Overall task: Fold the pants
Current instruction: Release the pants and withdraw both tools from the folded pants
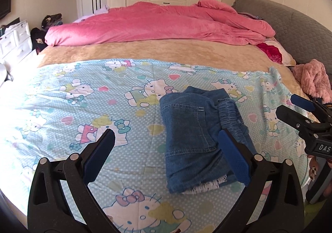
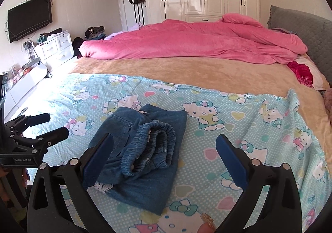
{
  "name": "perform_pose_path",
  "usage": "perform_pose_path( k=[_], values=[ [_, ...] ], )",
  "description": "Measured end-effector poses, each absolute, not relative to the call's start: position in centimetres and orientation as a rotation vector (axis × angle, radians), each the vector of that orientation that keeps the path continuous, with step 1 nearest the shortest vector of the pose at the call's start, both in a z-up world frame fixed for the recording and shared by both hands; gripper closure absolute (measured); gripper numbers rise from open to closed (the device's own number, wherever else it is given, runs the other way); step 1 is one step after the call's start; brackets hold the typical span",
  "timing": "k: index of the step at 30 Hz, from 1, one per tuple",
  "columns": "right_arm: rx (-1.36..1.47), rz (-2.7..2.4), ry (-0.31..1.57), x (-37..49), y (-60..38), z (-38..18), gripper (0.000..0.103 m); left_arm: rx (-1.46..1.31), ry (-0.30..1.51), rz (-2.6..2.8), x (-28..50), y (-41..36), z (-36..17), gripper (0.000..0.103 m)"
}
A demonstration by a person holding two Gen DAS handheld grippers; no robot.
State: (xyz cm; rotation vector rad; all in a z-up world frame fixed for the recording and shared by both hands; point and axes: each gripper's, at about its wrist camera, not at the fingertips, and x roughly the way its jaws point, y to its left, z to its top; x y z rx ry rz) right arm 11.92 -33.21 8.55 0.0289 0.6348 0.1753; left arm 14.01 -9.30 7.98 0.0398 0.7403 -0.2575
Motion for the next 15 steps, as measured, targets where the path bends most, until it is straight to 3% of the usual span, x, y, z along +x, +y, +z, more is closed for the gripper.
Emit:
perform_pose_path(
  k=[15],
  values=[
    [0.001,0.156,0.626,7.3,-33.1,8.8,0.004,0.032,0.691,-0.234,8.4,-8.4,9.3,0.009]
  ],
)
